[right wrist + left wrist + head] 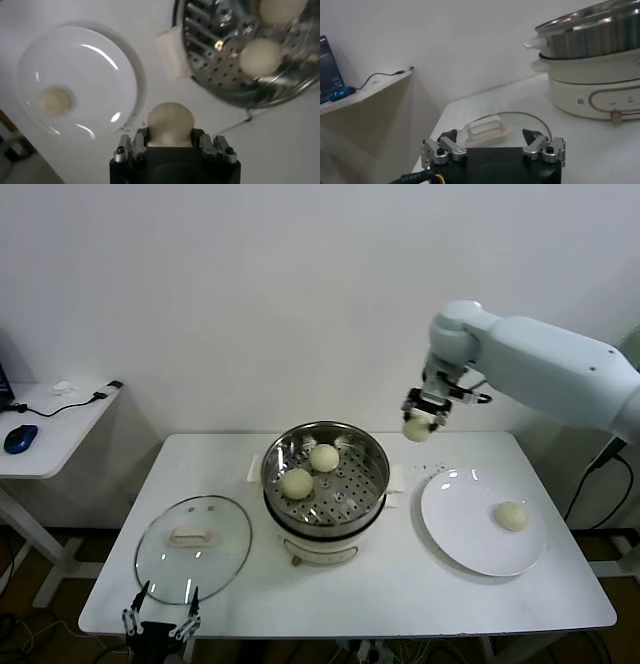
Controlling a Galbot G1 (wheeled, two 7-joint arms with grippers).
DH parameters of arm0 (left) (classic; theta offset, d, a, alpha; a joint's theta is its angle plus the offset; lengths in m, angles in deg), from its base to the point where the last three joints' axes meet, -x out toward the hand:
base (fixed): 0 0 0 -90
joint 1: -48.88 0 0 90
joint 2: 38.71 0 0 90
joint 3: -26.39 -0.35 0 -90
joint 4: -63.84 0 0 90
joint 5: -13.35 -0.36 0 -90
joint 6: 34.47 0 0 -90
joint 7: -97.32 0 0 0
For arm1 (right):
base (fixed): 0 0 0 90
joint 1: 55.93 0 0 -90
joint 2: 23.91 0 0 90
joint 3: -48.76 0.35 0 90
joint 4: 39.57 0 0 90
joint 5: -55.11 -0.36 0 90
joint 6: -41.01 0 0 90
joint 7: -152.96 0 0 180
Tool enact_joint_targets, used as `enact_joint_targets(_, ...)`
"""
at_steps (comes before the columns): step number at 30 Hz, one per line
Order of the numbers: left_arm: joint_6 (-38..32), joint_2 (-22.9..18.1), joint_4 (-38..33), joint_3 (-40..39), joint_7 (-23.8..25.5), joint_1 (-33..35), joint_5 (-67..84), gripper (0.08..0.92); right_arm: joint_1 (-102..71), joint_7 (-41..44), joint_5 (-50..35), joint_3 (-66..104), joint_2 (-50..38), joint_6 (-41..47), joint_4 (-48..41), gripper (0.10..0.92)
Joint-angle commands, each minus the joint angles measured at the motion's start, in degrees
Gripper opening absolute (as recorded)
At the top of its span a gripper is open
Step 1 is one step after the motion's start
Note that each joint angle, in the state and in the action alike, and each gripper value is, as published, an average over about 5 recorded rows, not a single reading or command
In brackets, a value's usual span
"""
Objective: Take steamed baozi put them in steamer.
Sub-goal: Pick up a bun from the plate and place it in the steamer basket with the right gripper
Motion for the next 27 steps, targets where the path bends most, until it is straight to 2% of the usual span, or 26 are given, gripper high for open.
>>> enact_joint_targets(1, 1.47, -0.36, -0.65, -0.23, 0.11, -1.80, -0.46, 0.823, -0.07, -0.78, 2.12, 0.19, 14.30, -8.17, 0.96, 0.560)
enact_joint_targets(18, 1.69, -0.61, -0.37, 0.08, 0.22, -1.83, -0.05, 0.823, -7.57, -0.77, -1.95, -6.10, 14.60, -5.19, 6.03, 0.560)
enact_joint_targets(27, 1.48, -0.49, 0.19, 0.06, 0.26, -1.89, 0.04, 0.823, -8.90, -1.00, -2.05, -6.54, 14.58, -4.70, 6.01, 0.560)
